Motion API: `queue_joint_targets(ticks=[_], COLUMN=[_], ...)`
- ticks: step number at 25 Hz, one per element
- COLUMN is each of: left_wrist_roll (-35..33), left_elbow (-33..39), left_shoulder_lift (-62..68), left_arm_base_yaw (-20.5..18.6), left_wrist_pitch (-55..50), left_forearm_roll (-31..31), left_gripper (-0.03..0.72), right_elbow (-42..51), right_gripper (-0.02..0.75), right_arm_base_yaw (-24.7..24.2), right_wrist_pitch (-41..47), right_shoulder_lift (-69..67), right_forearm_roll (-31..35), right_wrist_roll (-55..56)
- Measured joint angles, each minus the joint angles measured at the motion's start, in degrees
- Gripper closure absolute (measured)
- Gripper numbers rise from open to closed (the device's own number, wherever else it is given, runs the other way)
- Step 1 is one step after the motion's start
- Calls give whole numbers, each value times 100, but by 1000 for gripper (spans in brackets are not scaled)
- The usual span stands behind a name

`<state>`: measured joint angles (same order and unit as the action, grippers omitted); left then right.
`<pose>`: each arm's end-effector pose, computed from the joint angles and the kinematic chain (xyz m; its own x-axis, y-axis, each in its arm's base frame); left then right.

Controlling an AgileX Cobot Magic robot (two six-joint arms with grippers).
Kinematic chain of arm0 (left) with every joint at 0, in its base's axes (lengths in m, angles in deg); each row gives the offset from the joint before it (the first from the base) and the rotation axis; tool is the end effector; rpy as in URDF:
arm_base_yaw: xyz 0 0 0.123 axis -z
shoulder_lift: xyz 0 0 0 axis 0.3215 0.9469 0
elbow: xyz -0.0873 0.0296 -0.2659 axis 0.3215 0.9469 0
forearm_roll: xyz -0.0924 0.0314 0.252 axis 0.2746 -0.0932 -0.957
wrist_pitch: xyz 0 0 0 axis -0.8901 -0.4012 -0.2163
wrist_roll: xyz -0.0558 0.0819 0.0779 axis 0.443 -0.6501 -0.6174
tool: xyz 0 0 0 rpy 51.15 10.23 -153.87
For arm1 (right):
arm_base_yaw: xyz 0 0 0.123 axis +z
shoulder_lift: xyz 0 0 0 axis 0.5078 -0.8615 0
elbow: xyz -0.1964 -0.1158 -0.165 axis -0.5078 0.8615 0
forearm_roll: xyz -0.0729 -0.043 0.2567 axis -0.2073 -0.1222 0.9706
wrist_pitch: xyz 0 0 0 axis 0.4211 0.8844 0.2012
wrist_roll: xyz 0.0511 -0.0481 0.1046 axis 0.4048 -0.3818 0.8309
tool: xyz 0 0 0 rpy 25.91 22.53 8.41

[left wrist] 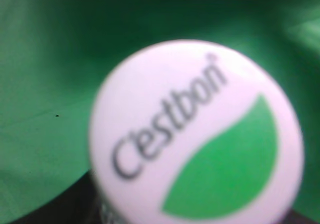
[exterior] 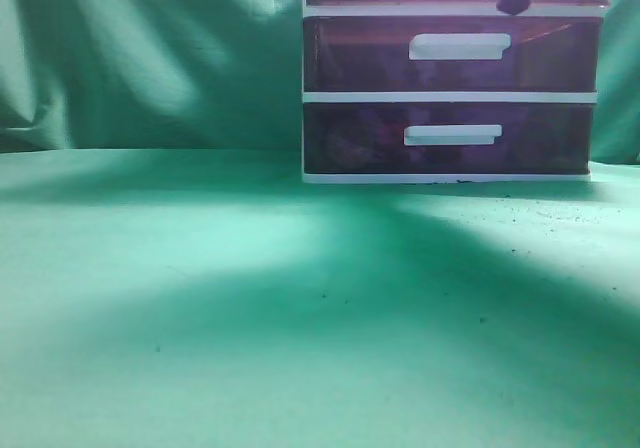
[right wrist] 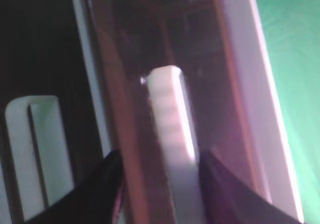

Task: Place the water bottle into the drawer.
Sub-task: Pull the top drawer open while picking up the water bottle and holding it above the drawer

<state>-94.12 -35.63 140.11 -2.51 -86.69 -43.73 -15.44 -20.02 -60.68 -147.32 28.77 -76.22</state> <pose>0.2454 -0.0791 0.3288 -0.6535 0.2624 -0.7100 0.3647 0.9311 0.0084 0.4612 0.1069 0.2565 0.2995 -0.9227 -0.2428 -0.2295 0.1774 -0.9570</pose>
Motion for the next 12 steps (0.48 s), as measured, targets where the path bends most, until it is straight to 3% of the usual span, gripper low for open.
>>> queue_joint_targets(ticks=[7,11,12], left_wrist_roll=[0,0,0], left_elbow=[0,0,0], left_shoulder_lift=[-3,-3,-3], left_arm_base_yaw=[0,0,0], left_wrist_pitch=[-22,-26,-35], left_forearm_roll=[-49,-49,-49], left_gripper=[398,398,398], right_elbow=[-75,-75,-75], right_gripper=[612,614,654], right_arm_base_yaw=[0,0,0], right_wrist_pitch=[-382,-392,-392], right_shoulder_lift=[-123,-134,-134], right_forearm_roll=[50,180,240], right_wrist_roll=[-181,-598,-643])
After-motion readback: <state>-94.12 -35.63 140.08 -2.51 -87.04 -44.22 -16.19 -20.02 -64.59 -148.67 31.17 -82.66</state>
